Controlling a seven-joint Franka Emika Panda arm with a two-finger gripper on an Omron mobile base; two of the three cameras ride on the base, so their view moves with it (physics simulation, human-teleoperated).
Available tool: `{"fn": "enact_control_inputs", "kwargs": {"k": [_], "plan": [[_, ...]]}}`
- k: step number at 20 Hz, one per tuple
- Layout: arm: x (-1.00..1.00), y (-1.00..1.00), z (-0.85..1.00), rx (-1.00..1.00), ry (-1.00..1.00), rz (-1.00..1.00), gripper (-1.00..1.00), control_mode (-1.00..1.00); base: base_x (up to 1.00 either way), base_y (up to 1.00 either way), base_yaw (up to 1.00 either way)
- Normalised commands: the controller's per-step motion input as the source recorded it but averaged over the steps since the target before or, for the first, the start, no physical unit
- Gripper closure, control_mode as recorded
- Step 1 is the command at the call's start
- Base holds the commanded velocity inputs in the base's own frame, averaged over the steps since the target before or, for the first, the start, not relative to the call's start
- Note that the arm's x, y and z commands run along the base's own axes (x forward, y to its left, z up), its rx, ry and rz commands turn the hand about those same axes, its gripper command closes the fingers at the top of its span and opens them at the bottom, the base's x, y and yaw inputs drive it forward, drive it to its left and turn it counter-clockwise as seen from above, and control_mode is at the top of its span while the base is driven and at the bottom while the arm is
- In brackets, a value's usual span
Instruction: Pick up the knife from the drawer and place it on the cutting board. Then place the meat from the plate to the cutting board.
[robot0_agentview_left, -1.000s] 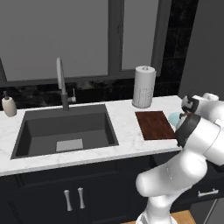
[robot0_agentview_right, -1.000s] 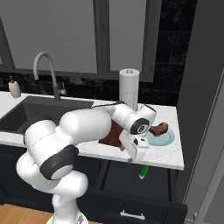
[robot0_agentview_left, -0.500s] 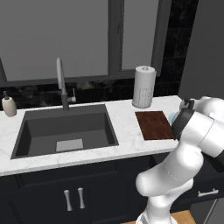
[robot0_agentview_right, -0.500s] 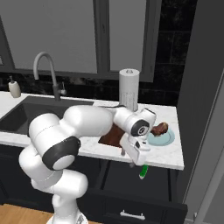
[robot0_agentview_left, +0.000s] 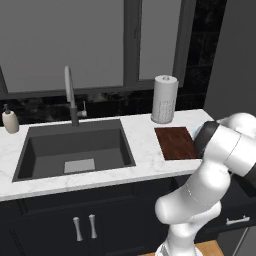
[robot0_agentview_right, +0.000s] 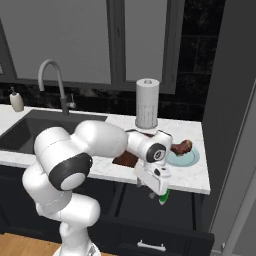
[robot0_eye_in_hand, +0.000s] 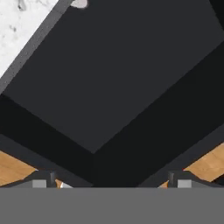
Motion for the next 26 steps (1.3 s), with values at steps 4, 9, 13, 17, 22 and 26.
{"fn": "enact_control_inputs", "kwargs": {"k": [4,9,13,17,22,26], "plan": [[-0.28,-0.01,-0.44,0.0,-0.02,0.19,-1.0,-1.0,0.0,0.0,0.0],[-0.11,-0.18,-0.45,0.0,0.0,0.16,-1.0,-1.0,0.0,0.0,0.0],[-0.02,-0.22,-0.27,0.0,0.0,0.11,-1.0,-1.0,0.0,0.0,0.0],[-0.09,-0.22,-0.25,0.01,0.0,0.12,-1.0,-1.0,0.0,0.0,0.0],[-0.17,-0.2,-0.19,0.06,-0.03,0.14,-1.0,-1.0,0.0,0.0,0.0],[-0.1,-0.19,-0.2,0.06,-0.01,0.14,-1.0,-1.0,0.0,0.0,0.0]]}}
